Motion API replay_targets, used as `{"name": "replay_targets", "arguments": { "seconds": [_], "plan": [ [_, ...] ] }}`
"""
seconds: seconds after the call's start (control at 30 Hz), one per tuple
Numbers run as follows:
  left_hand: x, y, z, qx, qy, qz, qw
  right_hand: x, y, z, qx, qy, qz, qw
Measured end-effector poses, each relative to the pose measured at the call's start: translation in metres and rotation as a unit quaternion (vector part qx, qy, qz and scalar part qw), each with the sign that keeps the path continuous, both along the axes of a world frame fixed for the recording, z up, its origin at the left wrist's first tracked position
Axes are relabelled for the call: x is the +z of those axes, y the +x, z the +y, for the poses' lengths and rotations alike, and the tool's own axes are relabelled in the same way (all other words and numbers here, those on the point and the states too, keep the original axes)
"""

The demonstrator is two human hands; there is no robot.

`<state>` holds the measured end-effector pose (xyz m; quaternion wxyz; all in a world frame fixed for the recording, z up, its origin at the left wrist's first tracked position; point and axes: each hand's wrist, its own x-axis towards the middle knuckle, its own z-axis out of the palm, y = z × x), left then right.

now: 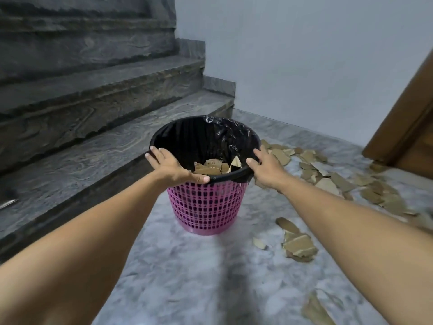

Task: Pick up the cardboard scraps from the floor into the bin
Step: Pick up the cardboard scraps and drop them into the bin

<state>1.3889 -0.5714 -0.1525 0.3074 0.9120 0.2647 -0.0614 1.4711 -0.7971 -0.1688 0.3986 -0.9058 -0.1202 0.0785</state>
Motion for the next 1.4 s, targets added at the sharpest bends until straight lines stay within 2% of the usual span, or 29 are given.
{"name": "replay_targets", "arguments": {
  "seconds": [0.2, 0.3, 0.4, 0.5, 0.6, 0.73, 0.93, 1.07, 1.23, 1.3, 1.4],
  "plan": [
    [0.007, 0.021, -0.023, 0.034, 0.058, 0.038, 0.997, -0.001, 0.013, -0.017, 0.001, -0.071, -0.031, 0.997],
    [0.015, 0.026, -0.050, 0.033, 0.103, -0.001, 0.994, 0.007, 0.010, -0.035, 0.007, -0.082, -0.011, 0.997],
    [0.021, 0.035, -0.088, -0.074, 0.179, -0.068, 0.979, 0.013, 0.007, -0.066, -0.001, -0.115, 0.021, 0.993],
    [0.019, 0.042, -0.134, -0.207, 0.258, -0.142, 0.933, 0.021, -0.004, -0.113, 0.003, -0.176, 0.026, 0.984],
    [0.011, 0.050, -0.189, -0.305, 0.256, -0.180, 0.900, 0.022, -0.013, -0.170, -0.017, -0.243, 0.044, 0.969],
    [-0.018, 0.054, -0.259, -0.416, 0.146, -0.097, 0.892, 0.007, -0.035, -0.248, -0.049, -0.295, 0.105, 0.948],
    [-0.084, 0.029, -0.354, -0.529, 0.122, 0.034, 0.839, -0.037, -0.102, -0.358, -0.096, -0.326, 0.220, 0.914],
    [-0.140, 0.002, -0.407, -0.589, 0.153, 0.108, 0.786, -0.093, -0.158, -0.413, -0.142, -0.313, 0.282, 0.896],
    [-0.204, -0.029, -0.422, -0.608, 0.297, 0.158, 0.719, -0.158, -0.219, -0.444, -0.162, -0.305, 0.347, 0.872],
    [-0.223, -0.039, -0.421, -0.584, 0.346, 0.160, 0.717, -0.180, -0.237, -0.448, -0.152, -0.340, 0.325, 0.869],
    [-0.251, -0.042, -0.410, -0.528, 0.328, 0.163, 0.766, -0.208, -0.255, -0.448, -0.138, -0.365, 0.288, 0.874]
  ]
}}
